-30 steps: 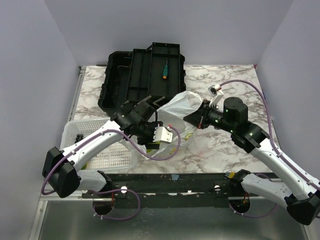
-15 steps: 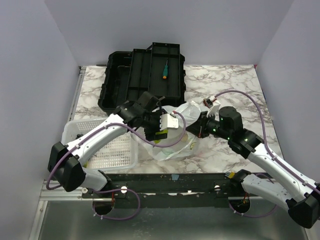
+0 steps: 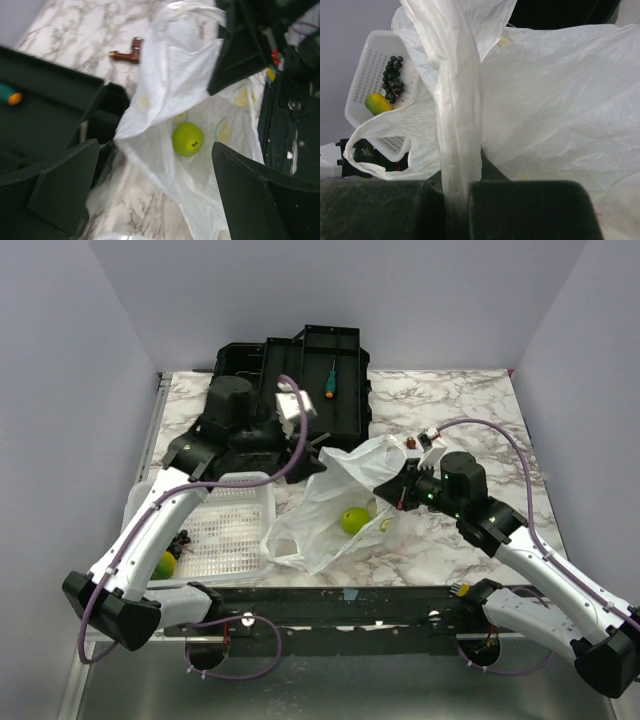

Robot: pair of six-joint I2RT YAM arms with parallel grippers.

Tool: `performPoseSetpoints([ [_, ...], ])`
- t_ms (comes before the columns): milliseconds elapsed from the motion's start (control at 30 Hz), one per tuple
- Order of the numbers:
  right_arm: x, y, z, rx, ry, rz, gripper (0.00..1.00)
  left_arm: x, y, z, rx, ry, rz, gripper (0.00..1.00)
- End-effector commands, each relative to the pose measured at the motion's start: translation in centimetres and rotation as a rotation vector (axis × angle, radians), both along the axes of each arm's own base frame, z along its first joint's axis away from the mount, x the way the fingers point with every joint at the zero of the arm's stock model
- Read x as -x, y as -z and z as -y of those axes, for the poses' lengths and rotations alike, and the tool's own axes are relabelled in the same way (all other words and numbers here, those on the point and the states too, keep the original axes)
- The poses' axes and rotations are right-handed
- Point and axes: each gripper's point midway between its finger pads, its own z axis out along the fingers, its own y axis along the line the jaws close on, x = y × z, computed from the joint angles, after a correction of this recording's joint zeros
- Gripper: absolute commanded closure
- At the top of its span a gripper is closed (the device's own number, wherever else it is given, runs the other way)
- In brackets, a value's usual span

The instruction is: Place the fake fruits into the plastic bag and tie a complex knot

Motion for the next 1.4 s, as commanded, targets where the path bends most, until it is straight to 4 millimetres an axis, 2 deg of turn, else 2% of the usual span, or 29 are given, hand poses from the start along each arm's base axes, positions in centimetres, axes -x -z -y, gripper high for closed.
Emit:
performPoseSetpoints([
  [0,-0.7,-0.4,0.9,-0.015,0.069,0.0,0.99,-1.1,-4.7,-5.6,0.15,-0.206,-0.077,0.02],
  [100,-0.7,-0.2,1.1,-0.008,0.077,-0.002,1.0,-2.1,-1.6,-11.4,0.038,-0.401,-0.09,0.02],
  [167,-0.6,-0.1,1.1,-0.008,0.076,-0.003,0.99,-2.3,1.6,-16.0,-0.114,-0.525,-0.084,0.02],
  [300,-0.5,0.0,1.1,-0.01,0.069,0.0,0.99,-0.8,7.0,-23.6,-0.34,-0.714,-0.158,0.02],
  [433,-0.5,0.0,0.9,-0.009,0.058,0.002,0.99,1.8,11.5,-29.1,-0.567,-0.804,-0.225,0.02],
  [533,-0.3,0.0,0.8,-0.012,0.048,-0.002,0.99,4.3,14.9,-32.0,-0.724,-0.815,-0.313,0.02],
  [633,-0.2,0.1,0.7,-0.012,0.04,-0.007,0.99,6.3,17.7,-33.8,-0.841,-0.82,-0.375,0.02],
  [833,0.1,0.0,0.5,-0.02,0.025,-0.015,0.99,8.0,22.3,-37.0,-1.026,-0.851,-0.428,0.02],
  [1000,0.1,0.0,0.6,-0.021,0.027,-0.015,0.99,8.3,24.3,-39.3,-1.105,-0.884,-0.466,0.02],
  [1200,0.1,0.2,0.4,-0.022,0.019,-0.02,0.99,8.6,25.6,-39.5,-1.112,-0.863,-0.51,0.02],
  [1367,0.0,-0.3,0.3,-0.021,0.01,-0.002,0.99,10.0,26.9,-38.9,-1.11,-0.838,-0.575,0.05],
])
